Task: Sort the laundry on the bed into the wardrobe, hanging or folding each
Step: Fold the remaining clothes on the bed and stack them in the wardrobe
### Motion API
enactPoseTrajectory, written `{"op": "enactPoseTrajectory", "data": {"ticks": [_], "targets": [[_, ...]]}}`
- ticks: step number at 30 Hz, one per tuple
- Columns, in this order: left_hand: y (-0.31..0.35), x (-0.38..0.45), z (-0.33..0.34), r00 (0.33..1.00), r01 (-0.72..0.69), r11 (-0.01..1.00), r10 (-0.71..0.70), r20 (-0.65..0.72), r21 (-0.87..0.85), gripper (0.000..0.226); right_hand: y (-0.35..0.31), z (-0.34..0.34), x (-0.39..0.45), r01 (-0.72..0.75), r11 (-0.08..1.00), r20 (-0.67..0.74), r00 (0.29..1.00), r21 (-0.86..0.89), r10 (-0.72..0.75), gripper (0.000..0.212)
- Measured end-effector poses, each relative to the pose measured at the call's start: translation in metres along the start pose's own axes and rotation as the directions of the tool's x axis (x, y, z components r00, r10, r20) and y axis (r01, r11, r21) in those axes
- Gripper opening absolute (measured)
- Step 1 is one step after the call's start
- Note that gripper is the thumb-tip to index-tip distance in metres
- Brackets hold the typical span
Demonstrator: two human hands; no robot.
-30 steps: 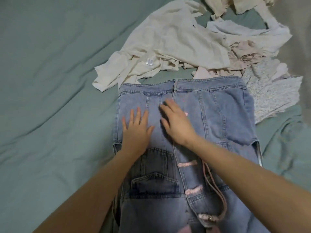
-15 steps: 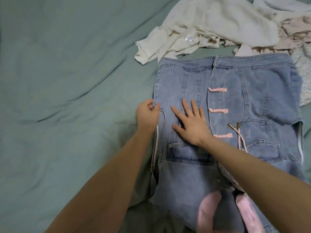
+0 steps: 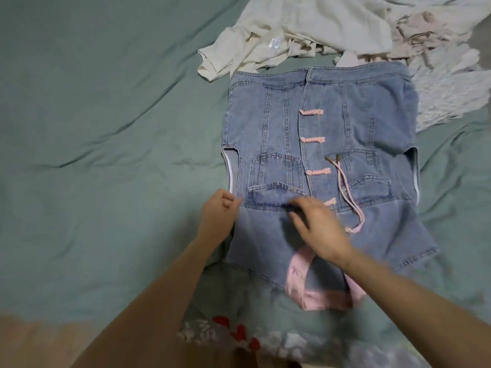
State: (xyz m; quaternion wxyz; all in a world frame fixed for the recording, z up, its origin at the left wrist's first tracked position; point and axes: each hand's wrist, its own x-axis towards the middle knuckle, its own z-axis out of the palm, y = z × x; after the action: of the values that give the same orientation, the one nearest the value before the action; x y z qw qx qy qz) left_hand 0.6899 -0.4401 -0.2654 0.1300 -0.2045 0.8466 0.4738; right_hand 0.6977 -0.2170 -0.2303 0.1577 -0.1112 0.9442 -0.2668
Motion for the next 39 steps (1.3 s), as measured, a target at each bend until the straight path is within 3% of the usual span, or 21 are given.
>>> {"op": "enactPoseTrajectory", "data": {"ticks": [3, 6, 9, 13, 16, 18, 19, 21, 23, 26, 28, 31, 33, 35, 36, 39], "targets": [[-0.026, -0.031, 0.002, 0.990, 0.143, 0.986, -0.142, 0.020, -0.089, 0.023, -0.018, 0.024, -0.031, 0.141, 0.990, 0.105, 0.984, 0.024, -0.143, 0.027], [-0.043, -0.055, 0.001, 0.971, 0.098, 0.995, -0.097, 0.218, 0.007, 0.039, -0.031, 0.059, -0.043, 0.101, 0.992, 0.157, 0.981, 0.075, -0.112, 0.036], [-0.043, -0.073, 0.000, 0.943, 0.052, 0.998, -0.041, 0.330, -0.026, 0.016, -0.028, 0.082, -0.057, 0.008, 0.996, 0.235, 0.972, 0.085, -0.028, 0.058], [-0.032, -0.083, -0.004, 0.922, -0.016, 0.989, 0.073, 0.381, -0.149, 0.012, -0.016, 0.093, -0.073, 0.003, 0.996, 0.268, 0.963, 0.090, -0.028, 0.072], [-0.043, -0.091, -0.011, 0.957, -0.121, 0.989, 0.095, 0.274, 0.080, 0.042, -0.006, 0.097, -0.078, 0.016, 1.000, 0.306, 0.952, 0.027, -0.023, 0.076], [-0.052, -0.094, -0.014, 0.982, -0.129, 0.947, 0.081, 0.171, 0.293, 0.030, -0.005, 0.097, -0.080, 0.065, 0.996, 0.406, 0.913, -0.053, -0.037, 0.078], [-0.052, -0.096, -0.013, 0.987, -0.125, 0.900, 0.069, 0.147, 0.417, 0.018, -0.006, 0.095, -0.082, 0.077, 0.994, 0.461, 0.887, -0.075, -0.034, 0.077], [-0.050, -0.099, -0.004, 0.979, -0.206, 0.743, 0.148, 0.143, 0.637, 0.043, -0.009, 0.084, -0.085, 0.072, 0.995, 0.497, 0.867, -0.070, -0.028, 0.062], [-0.040, -0.106, 0.008, 0.922, -0.379, 0.632, 0.320, 0.217, 0.676, 0.065, -0.003, 0.068, -0.093, 0.099, 0.990, 0.354, 0.933, -0.095, -0.059, 0.035], [-0.031, -0.118, 0.029, 0.726, -0.665, 0.413, 0.553, 0.408, 0.622, 0.062, 0.026, 0.046, -0.118, 0.167, 0.958, 0.051, 0.986, -0.233, -0.160, 0.030], [-0.025, -0.122, 0.043, 0.640, -0.748, 0.286, 0.551, 0.536, 0.599, 0.056, 0.054, 0.034, -0.139, 0.156, 0.923, 0.024, 0.987, -0.353, -0.158, 0.029], [-0.021, -0.126, 0.072, 0.534, -0.841, 0.213, 0.479, 0.697, 0.498, 0.053, 0.087, 0.027, -0.164, 0.041, 0.902, 0.031, 0.999, -0.430, -0.030, 0.024], [-0.022, -0.127, 0.090, 0.506, -0.861, 0.193, 0.423, 0.752, 0.471, 0.050, 0.093, 0.030, -0.170, -0.041, 0.908, 0.040, 0.997, -0.417, 0.063, 0.028], [-0.020, -0.132, 0.100, 0.514, -0.857, 0.200, 0.401, 0.758, 0.475, 0.030, 0.090, 0.036, -0.166, -0.120, 0.911, 0.025, 0.990, -0.395, 0.141, 0.030], [-0.018, -0.135, 0.102, 0.531, -0.847, 0.233, 0.396, 0.749, 0.477, 0.018, 0.087, 0.036, -0.161, -0.181, 0.914, -0.012, 0.982, -0.362, 0.189, 0.028], [-0.017, -0.136, 0.107, 0.595, -0.794, 0.388, 0.338, 0.729, 0.468, 0.024, 0.080, 0.034, -0.146, -0.353, 0.907, -0.092, 0.936, -0.231, 0.340, 0.031]]}}
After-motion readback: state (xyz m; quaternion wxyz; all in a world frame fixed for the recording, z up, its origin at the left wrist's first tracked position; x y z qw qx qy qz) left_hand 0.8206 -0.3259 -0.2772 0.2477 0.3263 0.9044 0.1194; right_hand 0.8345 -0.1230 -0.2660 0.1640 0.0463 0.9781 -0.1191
